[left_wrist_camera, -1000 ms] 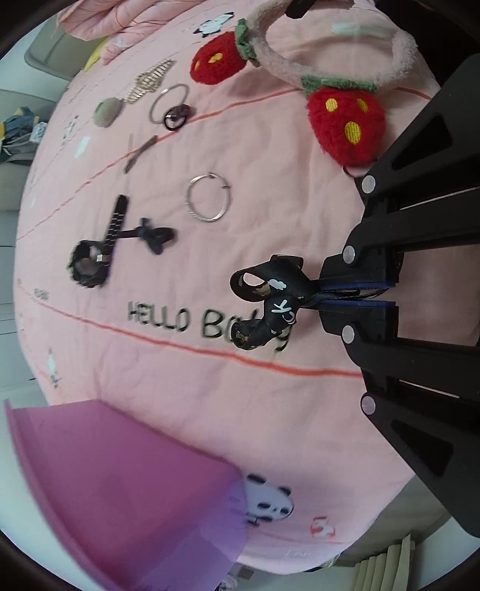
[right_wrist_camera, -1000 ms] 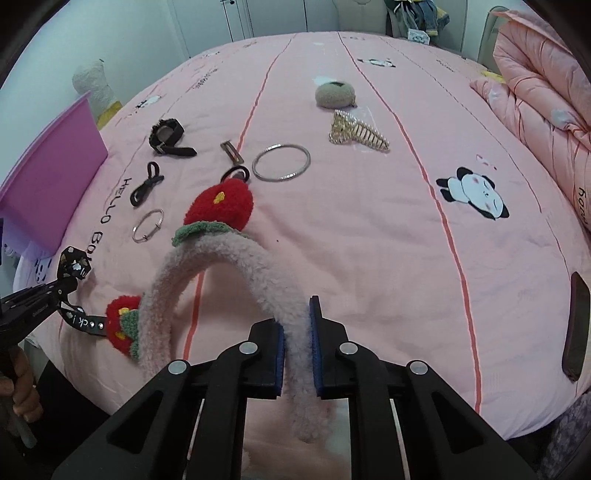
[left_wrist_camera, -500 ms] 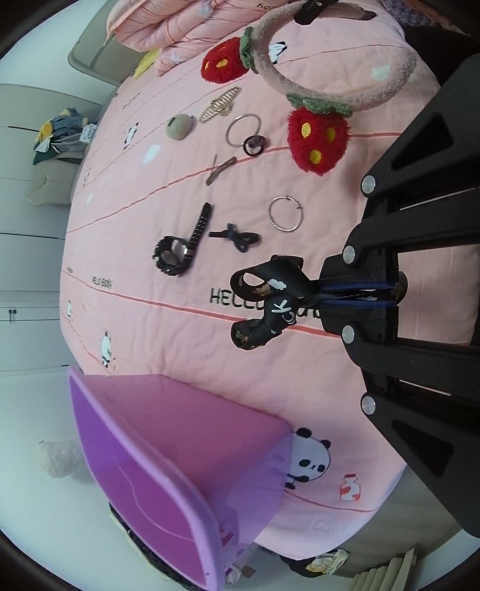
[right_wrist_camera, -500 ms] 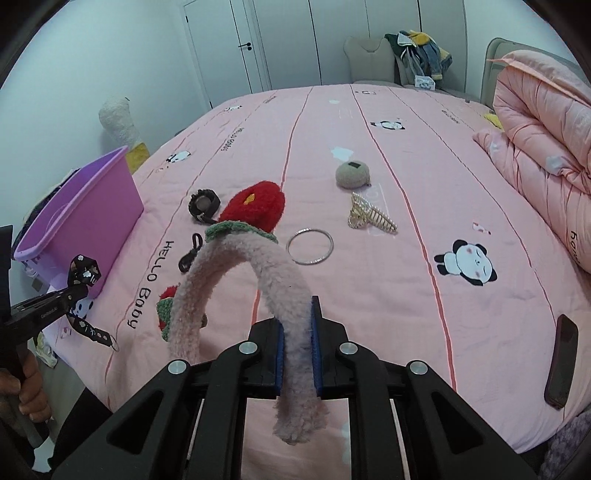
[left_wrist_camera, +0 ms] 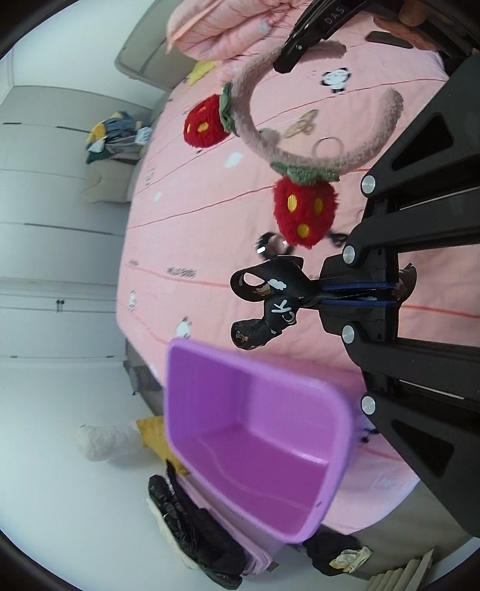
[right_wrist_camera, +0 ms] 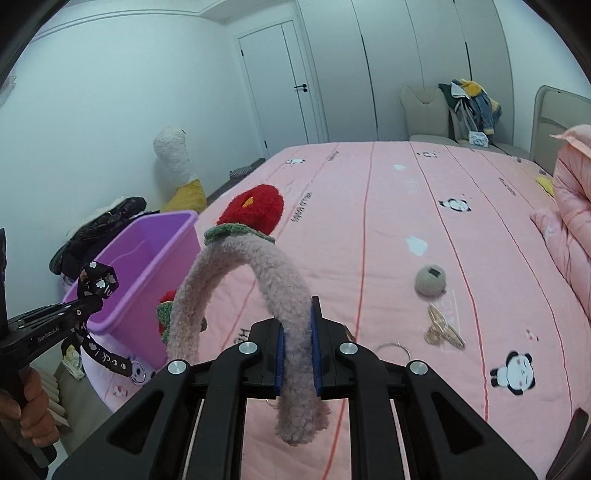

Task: Organize jewelry
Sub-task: 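Carry the headband with the right tool while the left tool carries the scrunchie into the purple tub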

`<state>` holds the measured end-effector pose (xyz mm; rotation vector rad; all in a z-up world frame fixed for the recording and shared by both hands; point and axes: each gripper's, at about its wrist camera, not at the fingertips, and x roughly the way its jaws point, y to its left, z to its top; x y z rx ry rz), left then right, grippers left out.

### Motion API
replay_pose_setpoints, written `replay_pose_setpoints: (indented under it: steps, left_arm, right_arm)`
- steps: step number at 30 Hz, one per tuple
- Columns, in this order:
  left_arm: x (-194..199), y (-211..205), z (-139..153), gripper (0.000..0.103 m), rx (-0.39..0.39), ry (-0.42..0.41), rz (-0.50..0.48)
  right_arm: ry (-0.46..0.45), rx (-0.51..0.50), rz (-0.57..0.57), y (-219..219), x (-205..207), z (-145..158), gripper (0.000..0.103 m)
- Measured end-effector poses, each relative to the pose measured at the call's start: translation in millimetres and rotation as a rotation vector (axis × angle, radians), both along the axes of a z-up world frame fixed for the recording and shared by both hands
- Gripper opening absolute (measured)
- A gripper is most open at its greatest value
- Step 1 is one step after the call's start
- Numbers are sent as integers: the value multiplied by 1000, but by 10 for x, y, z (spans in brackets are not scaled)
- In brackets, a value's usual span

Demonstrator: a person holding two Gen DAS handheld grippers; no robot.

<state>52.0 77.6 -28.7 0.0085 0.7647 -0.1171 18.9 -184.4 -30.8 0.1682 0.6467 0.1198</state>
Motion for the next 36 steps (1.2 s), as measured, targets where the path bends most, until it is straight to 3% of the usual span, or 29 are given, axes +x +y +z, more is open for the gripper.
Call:
replay_pose_setpoints:
  steps: [6, 12, 18, 24, 34, 35, 36]
  left_arm:
    - [375, 596, 400, 4, 5, -26, 71]
    - [775, 1254, 379, 4, 32, 26, 183]
    - [1070, 1726, 70, 4, 14, 118, 269]
    - [1317, 1934, -348, 4, -17, 226, 307]
    - [1614, 2123, -799, 5, -34, 376, 350]
    - [1627, 2142, -825, 7, -35, 383, 359]
    - [1631, 2163, -848, 10, -38, 394, 367]
  right_arm:
    - [-52, -15, 140, 765, 694, 490, 12]
    - [-16, -20, 282, 1712, 1467, 639, 12]
    - [88, -78, 376, 2493, 2122, 416, 12]
    - [220, -134, 425, 3024, 2597, 84, 12]
    - [349, -201, 445, 3350, 2943, -470, 14]
    - [361, -202, 450, 3372, 2963, -486, 16]
    - [370, -193, 456, 3353, 2970, -495, 25]
